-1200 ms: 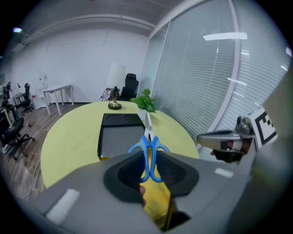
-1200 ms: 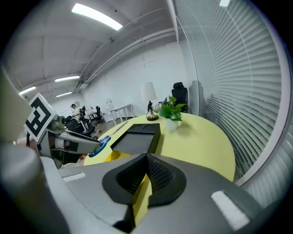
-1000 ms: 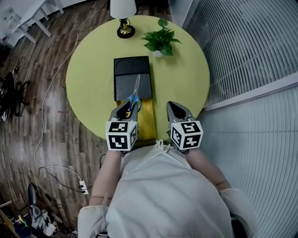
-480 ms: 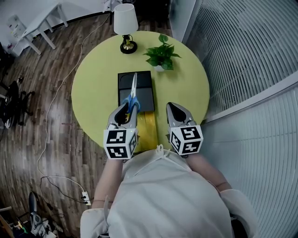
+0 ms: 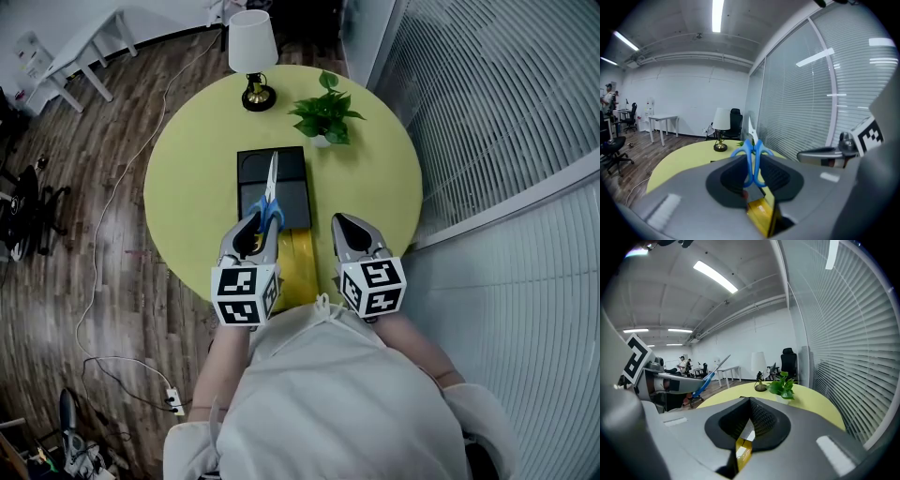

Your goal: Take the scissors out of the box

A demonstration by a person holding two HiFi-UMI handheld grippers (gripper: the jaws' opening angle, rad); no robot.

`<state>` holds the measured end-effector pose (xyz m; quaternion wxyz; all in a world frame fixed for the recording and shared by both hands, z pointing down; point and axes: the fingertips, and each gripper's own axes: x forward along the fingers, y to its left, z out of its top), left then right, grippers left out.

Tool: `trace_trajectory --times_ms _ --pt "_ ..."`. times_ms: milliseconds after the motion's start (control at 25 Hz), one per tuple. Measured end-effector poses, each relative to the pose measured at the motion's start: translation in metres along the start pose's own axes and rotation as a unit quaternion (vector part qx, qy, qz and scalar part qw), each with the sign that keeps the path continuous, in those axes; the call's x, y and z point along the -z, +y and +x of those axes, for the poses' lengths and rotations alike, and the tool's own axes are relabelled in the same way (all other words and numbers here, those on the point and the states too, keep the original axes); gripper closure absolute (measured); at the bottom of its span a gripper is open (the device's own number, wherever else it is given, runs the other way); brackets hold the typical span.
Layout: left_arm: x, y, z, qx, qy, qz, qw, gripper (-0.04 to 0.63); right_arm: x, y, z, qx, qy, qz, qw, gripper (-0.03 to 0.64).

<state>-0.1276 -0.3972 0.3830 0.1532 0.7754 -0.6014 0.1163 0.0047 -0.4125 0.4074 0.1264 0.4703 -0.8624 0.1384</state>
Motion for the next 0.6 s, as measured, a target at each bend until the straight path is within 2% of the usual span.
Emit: trace_trajectory --times_ms 600 --pt "0.010 -0.007 0.000 -0.007 0.008 0.030 0.9995 0.505 0.018 0.009 -0.001 -0.020 0.020 -0.001 1.000 0.618"
